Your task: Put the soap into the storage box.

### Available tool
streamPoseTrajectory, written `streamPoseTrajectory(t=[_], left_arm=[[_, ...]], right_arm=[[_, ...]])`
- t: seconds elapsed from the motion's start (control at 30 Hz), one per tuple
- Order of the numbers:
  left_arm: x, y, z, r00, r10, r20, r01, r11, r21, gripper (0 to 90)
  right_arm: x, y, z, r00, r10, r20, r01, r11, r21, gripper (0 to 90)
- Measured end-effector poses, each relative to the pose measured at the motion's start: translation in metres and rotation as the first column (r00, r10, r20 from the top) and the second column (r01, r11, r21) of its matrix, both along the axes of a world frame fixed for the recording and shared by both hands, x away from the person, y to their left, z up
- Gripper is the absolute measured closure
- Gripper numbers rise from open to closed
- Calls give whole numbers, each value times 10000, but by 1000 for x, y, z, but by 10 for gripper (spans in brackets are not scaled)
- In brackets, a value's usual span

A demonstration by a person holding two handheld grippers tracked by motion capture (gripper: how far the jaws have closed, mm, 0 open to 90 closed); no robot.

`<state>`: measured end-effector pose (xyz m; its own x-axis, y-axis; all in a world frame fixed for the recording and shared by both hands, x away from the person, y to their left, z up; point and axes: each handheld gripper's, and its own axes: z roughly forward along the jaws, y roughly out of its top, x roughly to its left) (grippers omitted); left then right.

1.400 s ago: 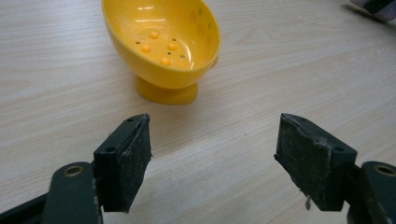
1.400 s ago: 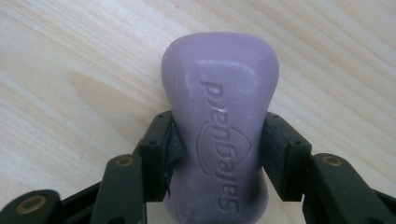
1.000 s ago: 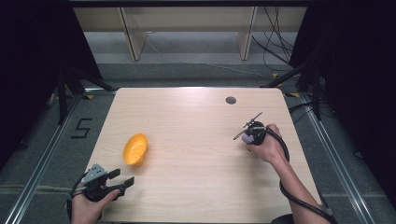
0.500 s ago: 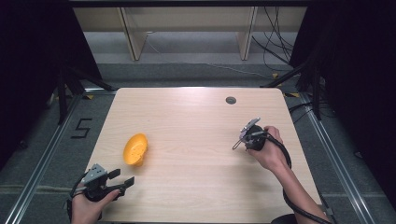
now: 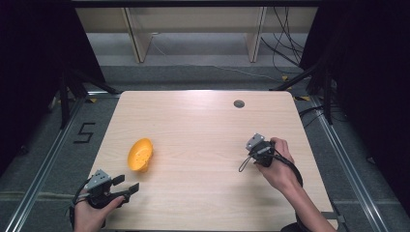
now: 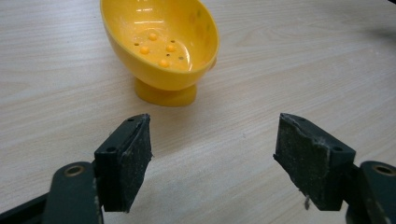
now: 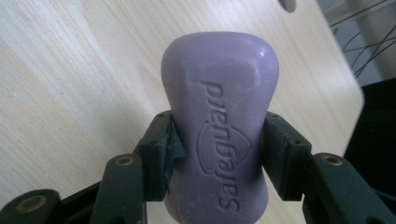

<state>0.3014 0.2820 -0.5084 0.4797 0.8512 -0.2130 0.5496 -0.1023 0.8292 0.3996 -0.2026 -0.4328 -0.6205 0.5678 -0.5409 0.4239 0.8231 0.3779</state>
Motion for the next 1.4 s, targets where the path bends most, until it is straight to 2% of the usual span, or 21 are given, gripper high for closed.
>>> streamPoseTrajectory(t=[0.23,0.3,0.33,0.37,0.47,0.5,0.57,0.6,0.67,0.7,0.77,0.9,0.93,0.97,1.03,1.13,1.27,1.3,1.33,1.37,1.4], left_arm=[[-1,0,1,10000,80,-37,-80,9997,-229,267],[-1,0,1,10000,28,-23,-29,9994,-339,267],[-1,0,1,10000,-6,-4,6,9993,-379,268],[-1,0,1,10000,35,39,-33,9992,-388,268],[-2,0,2,10000,56,69,-54,9993,-369,269],[-2,0,2,10000,51,83,-48,9993,-380,269],[-2,0,3,10000,-11,81,15,9990,-438,269],[-2,0,4,9999,34,128,-28,9988,-490,270],[-3,-1,8,9997,14,258,1,9983,-582,269],[-4,-2,10,9995,32,311,-15,9985,-550,269],[-4,-3,13,9986,-92,514,128,9975,-697,270],[-5,-5,18,9986,-93,515,135,9967,-803,273],[-4,-6,19,9982,-205,569,261,9948,-981,276],[-4,-7,21,9979,-205,621,266,9947,-991,278],[-3,-9,25,9973,-328,652,392,9943,-994,279],[-1,-15,30,9956,-611,706,689,9912,-1133,279],[4,-24,37,9914,-1040,795,1134,9858,-1243,281],[4,-26,38,9914,-1050,780,1136,9868,-1154,282],[6,-28,40,9899,-1171,800,1256,9858,-1118,282],[8,-32,42,9875,-1317,871,1413,9832,-1153,282],[10,-34,43,9865,-1387,872,1481,9826,-1124,283]], right_arm=[[-19,5,0,9963,455,733,-427,9983,-393,501],[-24,7,0,9958,472,783,-435,9978,-492,501],[-26,7,1,9939,711,842,-652,9953,-716,501],[-29,9,0,9932,645,969,-590,9965,-590,501],[-36,12,1,9885,957,1173,-860,9927,-849,501],[-38,12,3,9840,1230,1289,-1085,9875,-1141,501],[-43,15,4,9806,1301,1468,-1140,9870,-1132,501],[-47,16,3,9814,1091,1581,-939,9904,-1011,501],[-50,18,5,9762,1431,1628,-1248,9852,-1178,501],[-54,20,4,9767,1267,1734,-1086,9880,-1099,501],[-58,21,5,9736,1423,1783,-1220,9853,-1199,501],[-68,25,6,9685,1548,1951,-1321,9834,-1245,501],[-70,26,6,9671,1555,2013,-1317,9832,-1264,501],[-74,27,6,9627,1642,2149,-1368,9811,-1370,501],[-76,28,6,9619,1632,2193,-1356,9814,-1356,501],[-84,30,6,9521,1830,2452,-1460,9760,-1616,501],[-92,34,4,9475,2001,2493,-1602,9721,-1716,501],[-92,34,4,9384,2286,2591,-1844,9655,-1838,501],[-95,36,3,9491,1950,2475,-1580,9741,-1618,501],[-94,36,4,9361,2335,2631,-1858,9633,-1940,501],[-97,37,4,9383,2308,2576,-1850,9642,-1900,501]])
